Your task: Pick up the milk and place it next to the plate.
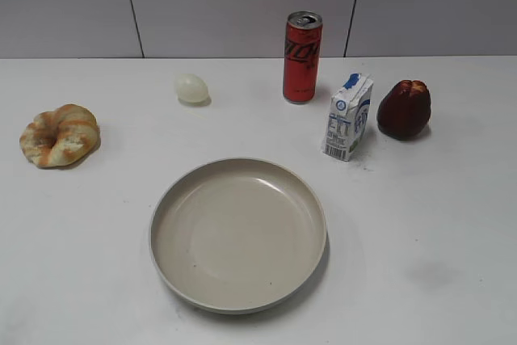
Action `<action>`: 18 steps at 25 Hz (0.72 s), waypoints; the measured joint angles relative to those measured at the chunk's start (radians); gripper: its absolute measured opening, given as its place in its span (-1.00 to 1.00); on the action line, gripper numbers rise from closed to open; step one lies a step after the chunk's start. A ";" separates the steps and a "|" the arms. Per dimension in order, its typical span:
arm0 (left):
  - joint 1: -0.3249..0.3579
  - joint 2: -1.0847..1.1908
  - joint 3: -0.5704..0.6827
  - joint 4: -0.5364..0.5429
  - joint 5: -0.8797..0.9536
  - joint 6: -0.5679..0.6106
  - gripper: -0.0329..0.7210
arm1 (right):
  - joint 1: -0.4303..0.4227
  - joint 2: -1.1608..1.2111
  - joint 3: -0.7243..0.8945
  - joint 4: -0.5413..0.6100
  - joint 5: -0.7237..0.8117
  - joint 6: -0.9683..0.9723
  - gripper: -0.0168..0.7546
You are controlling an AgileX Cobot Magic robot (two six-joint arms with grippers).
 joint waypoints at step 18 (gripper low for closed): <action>0.000 0.056 -0.031 -0.083 -0.148 0.003 0.72 | 0.000 0.000 0.000 0.000 0.003 0.000 0.25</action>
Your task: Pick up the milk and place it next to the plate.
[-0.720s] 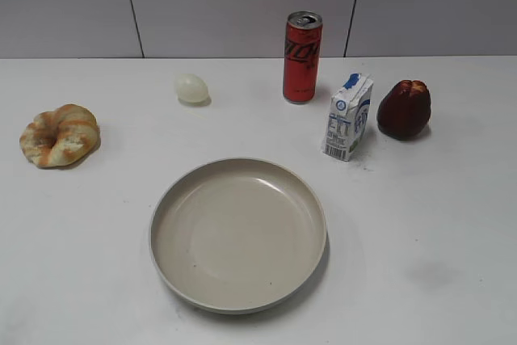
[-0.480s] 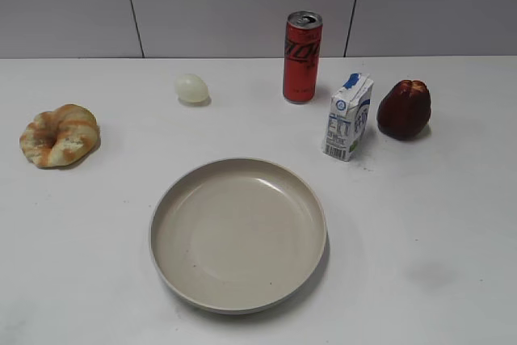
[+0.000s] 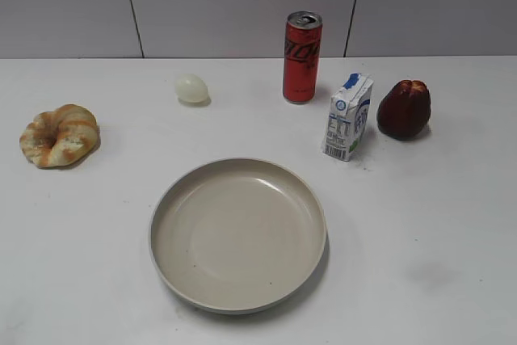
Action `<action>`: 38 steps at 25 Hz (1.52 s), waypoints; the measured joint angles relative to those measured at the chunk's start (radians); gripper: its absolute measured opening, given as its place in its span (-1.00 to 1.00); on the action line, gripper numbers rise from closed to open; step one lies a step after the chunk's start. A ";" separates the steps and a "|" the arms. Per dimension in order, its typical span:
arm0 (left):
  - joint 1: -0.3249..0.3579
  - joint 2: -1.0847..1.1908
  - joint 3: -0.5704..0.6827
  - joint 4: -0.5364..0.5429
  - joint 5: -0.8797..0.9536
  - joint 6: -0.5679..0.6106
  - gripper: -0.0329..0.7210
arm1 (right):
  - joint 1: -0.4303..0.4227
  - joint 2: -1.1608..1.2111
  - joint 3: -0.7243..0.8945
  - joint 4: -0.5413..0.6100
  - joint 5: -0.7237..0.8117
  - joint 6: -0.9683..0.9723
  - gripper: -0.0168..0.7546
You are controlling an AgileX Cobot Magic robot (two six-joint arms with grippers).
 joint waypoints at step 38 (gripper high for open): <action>-0.685 2.135 -1.559 -0.189 -0.079 0.223 0.93 | 0.000 0.000 0.000 0.000 0.001 0.000 0.25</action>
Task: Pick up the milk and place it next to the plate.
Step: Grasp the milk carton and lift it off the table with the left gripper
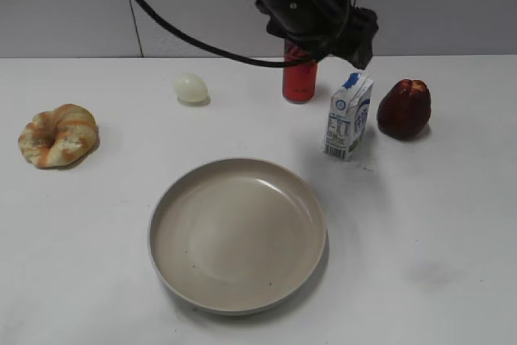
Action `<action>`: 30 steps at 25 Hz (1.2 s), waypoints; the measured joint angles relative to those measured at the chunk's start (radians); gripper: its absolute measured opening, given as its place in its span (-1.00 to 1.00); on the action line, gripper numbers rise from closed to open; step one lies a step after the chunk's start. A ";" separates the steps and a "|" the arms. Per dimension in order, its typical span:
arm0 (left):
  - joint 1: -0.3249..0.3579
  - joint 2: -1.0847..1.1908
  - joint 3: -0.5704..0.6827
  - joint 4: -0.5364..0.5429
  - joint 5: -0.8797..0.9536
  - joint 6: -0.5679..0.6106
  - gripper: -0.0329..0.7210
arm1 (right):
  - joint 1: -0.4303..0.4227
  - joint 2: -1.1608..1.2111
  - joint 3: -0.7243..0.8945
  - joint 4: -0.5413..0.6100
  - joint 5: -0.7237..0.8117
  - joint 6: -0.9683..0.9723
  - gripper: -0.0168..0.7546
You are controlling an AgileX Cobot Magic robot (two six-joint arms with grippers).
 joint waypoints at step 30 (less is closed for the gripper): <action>-0.033 0.280 -0.018 0.027 -0.348 -0.031 0.39 | 0.000 0.000 0.000 0.000 0.000 0.000 0.25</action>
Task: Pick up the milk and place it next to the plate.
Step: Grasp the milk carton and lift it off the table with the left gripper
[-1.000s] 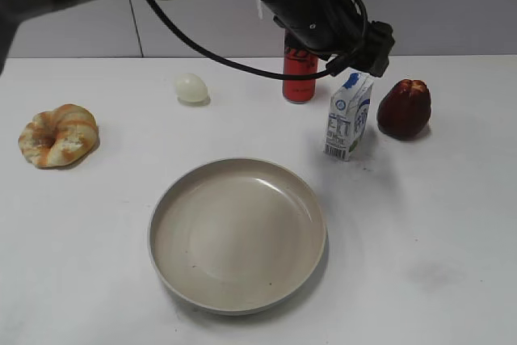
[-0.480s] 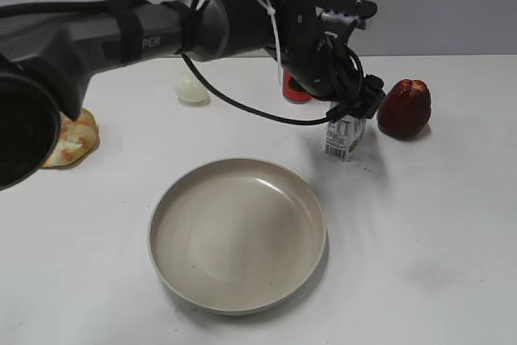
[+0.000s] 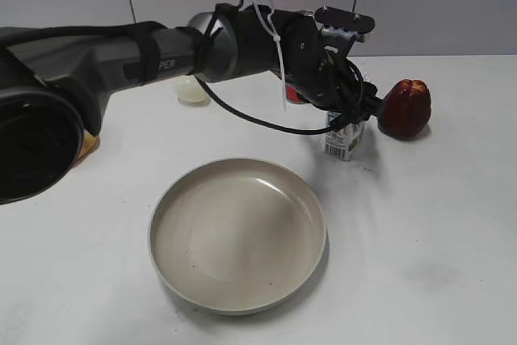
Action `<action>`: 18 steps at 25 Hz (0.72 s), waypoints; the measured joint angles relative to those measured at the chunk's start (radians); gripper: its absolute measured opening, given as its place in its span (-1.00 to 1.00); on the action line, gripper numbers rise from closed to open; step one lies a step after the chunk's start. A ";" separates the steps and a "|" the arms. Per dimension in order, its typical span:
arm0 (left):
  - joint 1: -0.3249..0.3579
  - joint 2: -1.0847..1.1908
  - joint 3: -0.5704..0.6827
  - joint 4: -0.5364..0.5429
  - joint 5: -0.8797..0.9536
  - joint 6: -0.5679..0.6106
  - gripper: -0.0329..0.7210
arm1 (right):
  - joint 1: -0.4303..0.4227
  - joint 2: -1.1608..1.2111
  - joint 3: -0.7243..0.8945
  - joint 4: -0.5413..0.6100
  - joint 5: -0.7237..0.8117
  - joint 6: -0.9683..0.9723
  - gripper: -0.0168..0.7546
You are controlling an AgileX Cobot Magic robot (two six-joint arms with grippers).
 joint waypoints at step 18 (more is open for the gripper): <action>-0.001 -0.006 0.000 0.035 0.029 -0.002 -0.11 | 0.000 0.000 0.000 0.000 0.000 0.000 0.25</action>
